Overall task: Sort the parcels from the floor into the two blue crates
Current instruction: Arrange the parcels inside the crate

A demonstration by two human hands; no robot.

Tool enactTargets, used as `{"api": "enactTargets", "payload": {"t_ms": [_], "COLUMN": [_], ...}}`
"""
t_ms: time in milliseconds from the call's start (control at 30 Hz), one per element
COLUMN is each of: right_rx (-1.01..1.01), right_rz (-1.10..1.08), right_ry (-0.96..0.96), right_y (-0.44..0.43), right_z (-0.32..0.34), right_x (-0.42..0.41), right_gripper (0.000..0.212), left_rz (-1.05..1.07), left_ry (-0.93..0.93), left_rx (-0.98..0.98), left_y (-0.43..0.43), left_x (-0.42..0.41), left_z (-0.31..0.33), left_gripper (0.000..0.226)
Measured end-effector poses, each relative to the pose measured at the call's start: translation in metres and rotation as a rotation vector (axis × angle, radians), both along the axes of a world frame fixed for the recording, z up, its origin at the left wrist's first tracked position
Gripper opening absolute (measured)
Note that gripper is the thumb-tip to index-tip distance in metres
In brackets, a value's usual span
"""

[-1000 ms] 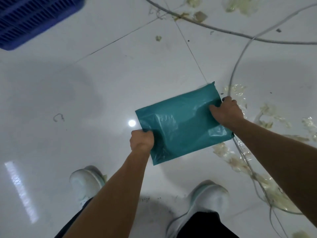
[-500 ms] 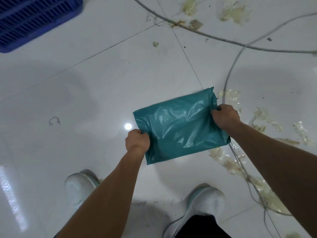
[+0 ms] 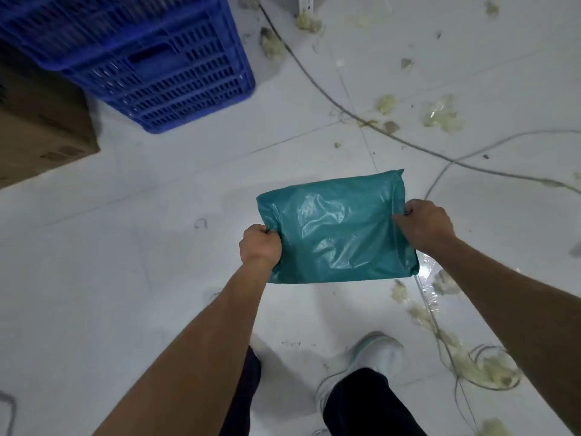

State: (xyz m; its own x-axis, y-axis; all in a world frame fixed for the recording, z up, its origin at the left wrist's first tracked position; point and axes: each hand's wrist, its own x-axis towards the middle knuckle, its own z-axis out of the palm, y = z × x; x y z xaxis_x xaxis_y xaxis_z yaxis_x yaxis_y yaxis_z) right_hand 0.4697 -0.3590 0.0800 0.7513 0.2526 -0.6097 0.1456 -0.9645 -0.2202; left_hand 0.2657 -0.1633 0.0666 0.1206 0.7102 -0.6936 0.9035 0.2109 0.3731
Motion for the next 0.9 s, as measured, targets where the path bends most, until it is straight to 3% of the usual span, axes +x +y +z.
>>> {"api": "enactTargets", "payload": {"t_ms": [433, 600, 900], "right_rx": [0.217, 0.292, 0.384], "right_rz": [0.249, 0.323, 0.360], "right_ry": [-0.024, -0.020, -0.085], "right_y": [0.170, 0.255, 0.415], "right_z": [0.268, 0.364, 0.499], "right_x": [-0.112, -0.153, -0.215], "right_gripper": [0.017, 0.017, 0.018], "left_rz": [0.331, 0.483, 0.487], "left_ry": [-0.075, -0.174, -0.333], "left_rx": [0.110, 0.123, 0.193], "left_y": [0.125, 0.186, 0.316], "left_x": [-0.119, -0.179, -0.262], "left_z": [0.297, 0.388, 0.520], "left_gripper": [0.034, 0.017, 0.018]}}
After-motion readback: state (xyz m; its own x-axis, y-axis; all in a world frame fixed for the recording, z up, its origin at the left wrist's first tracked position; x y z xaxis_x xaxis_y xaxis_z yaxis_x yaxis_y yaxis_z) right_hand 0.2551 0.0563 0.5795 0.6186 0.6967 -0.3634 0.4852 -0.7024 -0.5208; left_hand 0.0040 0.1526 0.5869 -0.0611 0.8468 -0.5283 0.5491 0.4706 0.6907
